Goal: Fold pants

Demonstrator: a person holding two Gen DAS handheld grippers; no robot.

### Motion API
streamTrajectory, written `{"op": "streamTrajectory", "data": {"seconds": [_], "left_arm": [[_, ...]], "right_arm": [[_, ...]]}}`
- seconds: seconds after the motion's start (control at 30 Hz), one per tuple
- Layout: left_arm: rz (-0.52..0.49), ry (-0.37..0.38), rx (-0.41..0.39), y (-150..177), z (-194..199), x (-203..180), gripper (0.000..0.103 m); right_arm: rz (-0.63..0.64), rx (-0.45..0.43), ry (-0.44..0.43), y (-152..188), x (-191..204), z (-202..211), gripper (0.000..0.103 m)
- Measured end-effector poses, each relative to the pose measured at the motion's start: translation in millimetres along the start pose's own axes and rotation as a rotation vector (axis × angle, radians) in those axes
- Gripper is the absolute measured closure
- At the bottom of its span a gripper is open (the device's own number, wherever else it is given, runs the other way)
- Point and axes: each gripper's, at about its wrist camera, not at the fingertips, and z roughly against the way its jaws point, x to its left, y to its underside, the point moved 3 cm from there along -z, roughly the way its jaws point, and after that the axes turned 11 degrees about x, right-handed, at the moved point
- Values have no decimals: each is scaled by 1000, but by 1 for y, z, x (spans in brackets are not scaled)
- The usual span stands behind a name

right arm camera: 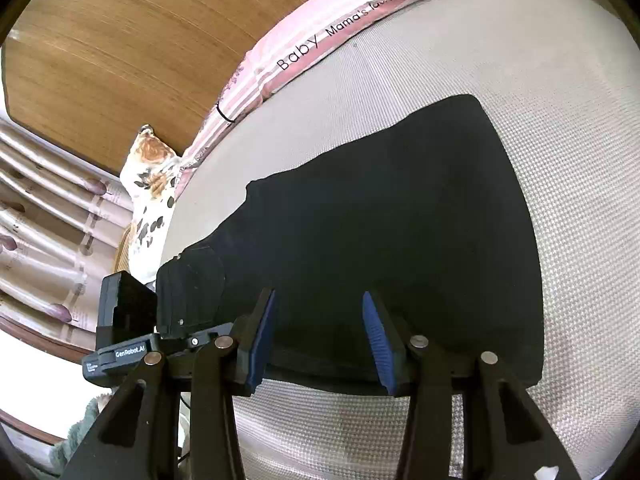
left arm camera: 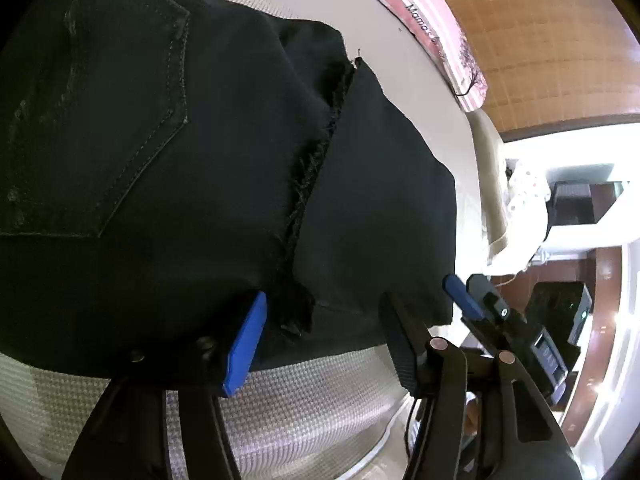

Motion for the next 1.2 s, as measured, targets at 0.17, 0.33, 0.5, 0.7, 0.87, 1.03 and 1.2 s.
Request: {"op": "streamTrajectory", "data": {"seconds": [0.17, 0.33, 0.5, 0.7, 0.87, 1.03, 1.2], "left_arm": [[11, 8, 26, -3, -13, -4, 73], [-21, 4, 5, 2, -11, -9, 93], [-115, -23, -54, 17, 7, -23, 94], [-105, -116, -23, 17, -12, -7, 94], [-163, -211, -39, 16, -14, -13, 88], [-229, -344, -133, 18, 5, -22, 79], [-325, -436, -268, 13, 22, -35, 74]], "right_arm": [[-10, 10, -4, -1, -4, -4, 60], [-38, 4, 40, -2, -13, 0, 60], [-53, 18, 141, 0, -25, 7, 60], [-4, 51, 233, 9, -32, -1, 61], [48, 76, 304, 9, -29, -10, 61], [88, 57, 310, -1, -21, 0, 60], [150, -27, 368, -37, -11, 11, 59]]}}
